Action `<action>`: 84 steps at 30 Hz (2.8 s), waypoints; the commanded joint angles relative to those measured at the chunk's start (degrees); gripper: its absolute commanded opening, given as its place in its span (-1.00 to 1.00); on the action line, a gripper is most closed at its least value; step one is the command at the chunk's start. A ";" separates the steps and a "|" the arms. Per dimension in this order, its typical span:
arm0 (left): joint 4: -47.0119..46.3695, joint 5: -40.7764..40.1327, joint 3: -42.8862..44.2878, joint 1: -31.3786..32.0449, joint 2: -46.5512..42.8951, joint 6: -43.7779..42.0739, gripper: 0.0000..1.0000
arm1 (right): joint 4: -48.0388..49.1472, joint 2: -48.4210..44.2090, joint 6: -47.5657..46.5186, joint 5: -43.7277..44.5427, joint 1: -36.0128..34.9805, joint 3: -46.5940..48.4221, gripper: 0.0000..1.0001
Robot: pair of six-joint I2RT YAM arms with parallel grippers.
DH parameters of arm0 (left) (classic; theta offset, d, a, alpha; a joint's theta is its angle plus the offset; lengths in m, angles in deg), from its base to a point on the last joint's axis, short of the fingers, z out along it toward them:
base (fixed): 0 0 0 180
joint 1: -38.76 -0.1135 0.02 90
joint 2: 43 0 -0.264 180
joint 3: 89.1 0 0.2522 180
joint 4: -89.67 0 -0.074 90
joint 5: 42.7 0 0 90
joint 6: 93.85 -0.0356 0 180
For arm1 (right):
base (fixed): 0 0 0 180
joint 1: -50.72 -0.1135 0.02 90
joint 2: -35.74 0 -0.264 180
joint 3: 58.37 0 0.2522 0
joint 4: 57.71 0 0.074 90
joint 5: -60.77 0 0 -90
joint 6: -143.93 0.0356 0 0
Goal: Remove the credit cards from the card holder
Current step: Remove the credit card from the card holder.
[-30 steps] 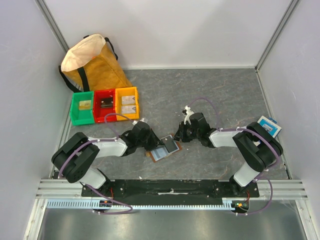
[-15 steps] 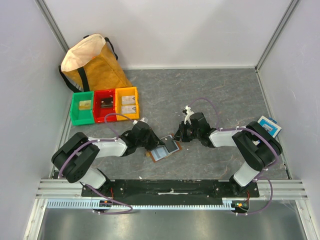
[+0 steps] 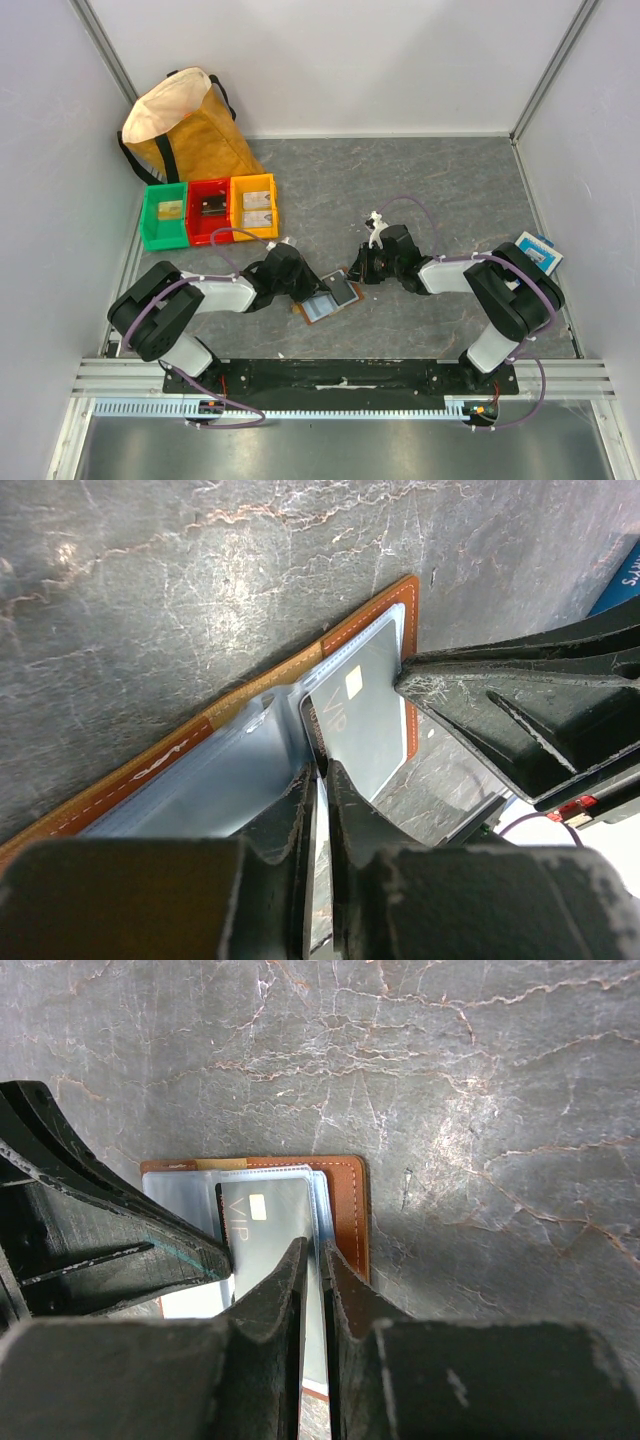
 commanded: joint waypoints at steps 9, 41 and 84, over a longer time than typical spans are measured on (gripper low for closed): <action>-1.41 0.37 -1.00 -0.08 -0.77 1.40 -0.91 | -6.21 2.87 -0.77 1.35 -0.28 -2.20 -0.68; 5.18 -0.69 -1.27 -0.08 -4.47 1.05 -0.96 | 2.93 -3.73 -1.57 -12.08 1.21 -0.97 -0.66; 5.97 -2.80 -1.18 -0.25 -3.94 1.31 -0.49 | -8.49 4.10 -3.06 -2.95 1.56 -0.27 -0.75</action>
